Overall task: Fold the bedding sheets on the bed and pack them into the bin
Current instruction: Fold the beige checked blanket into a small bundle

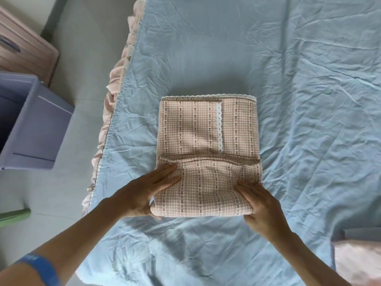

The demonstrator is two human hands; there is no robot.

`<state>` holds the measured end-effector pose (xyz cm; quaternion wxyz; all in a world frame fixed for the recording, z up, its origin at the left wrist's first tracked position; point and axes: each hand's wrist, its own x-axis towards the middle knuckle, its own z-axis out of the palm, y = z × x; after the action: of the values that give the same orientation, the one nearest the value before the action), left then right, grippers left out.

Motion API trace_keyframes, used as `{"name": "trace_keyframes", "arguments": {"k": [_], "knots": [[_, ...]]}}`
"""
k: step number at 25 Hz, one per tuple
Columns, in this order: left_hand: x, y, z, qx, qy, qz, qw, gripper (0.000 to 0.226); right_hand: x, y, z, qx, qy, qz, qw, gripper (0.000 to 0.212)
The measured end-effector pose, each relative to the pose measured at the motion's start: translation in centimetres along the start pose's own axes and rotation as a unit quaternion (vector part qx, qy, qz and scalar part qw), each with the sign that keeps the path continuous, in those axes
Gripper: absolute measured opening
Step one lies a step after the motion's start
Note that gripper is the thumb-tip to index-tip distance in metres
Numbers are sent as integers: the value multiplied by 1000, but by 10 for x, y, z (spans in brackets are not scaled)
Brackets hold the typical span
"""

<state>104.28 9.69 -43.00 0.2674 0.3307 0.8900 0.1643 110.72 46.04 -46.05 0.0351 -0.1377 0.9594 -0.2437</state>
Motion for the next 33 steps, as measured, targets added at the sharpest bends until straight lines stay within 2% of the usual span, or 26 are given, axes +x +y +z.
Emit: {"name": "trace_keyframes", "arguments": {"k": [2,4,6,8,11,12,13,14,15,16,18,19,21,22,23,24,25,26,27,28,30,33], "knots": [[-10,10,20,29,64,-8,998,104,-3,-8,2,24,15,15,999,77],[-17,17,27,-3,127,-27,992,100,-5,-17,-7,38,-3,26,999,79],[-29,15,22,-16,129,-23,991,95,-10,-25,-22,47,-43,45,997,76],[-52,21,12,3,84,0,997,85,-32,-44,-45,82,-131,100,983,63],[-89,64,-30,-86,-54,2,995,62,-51,-79,-101,141,-344,137,918,26],[-99,69,-36,-144,-107,-35,983,53,-42,-84,-117,148,-398,130,896,19],[-99,73,-49,-219,-156,-90,959,44,-27,-84,-130,146,-442,131,875,22],[-93,67,-57,-328,-164,-132,921,40,-7,-80,-139,148,-462,134,864,31],[-83,60,-63,-418,-135,-162,884,45,17,-72,-144,157,-459,149,862,39],[-68,52,-65,-475,-77,-199,854,60,44,-61,-145,162,-435,161,871,47],[-33,41,-65,-540,48,-268,796,83,86,-29,-127,188,-307,177,916,65],[-14,42,-62,-547,94,-282,783,76,99,-14,-113,192,-226,215,930,64],[14,51,-47,-517,163,-301,784,40,104,-4,-82,123,-111,302,939,44],[22,53,-36,-499,194,-323,780,26,97,-8,-66,61,-69,320,943,39],[24,55,-28,-480,214,-348,776,25,85,-18,-53,-8,-27,301,953,39],[22,55,-20,-447,227,-367,784,35,75,-32,-42,-71,31,254,964,41],[20,56,-15,-372,252,-379,809,50,67,-47,-32,-105,87,196,971,44],[19,55,-14,-262,291,-363,846,62,63,-62,-23,-109,120,148,975,45],[23,58,-16,-141,326,-308,883,65,64,-74,-15,-102,129,116,979,46],[30,65,-16,-40,331,-237,912,64,65,-82,-6,-98,119,103,983,47],[41,82,-6,68,278,-136,949,59,60,-81,9,-107,78,128,983,49],[43,74,45,105,218,-146,959,63,37,-57,33,-124,12,148,981,60]]}}
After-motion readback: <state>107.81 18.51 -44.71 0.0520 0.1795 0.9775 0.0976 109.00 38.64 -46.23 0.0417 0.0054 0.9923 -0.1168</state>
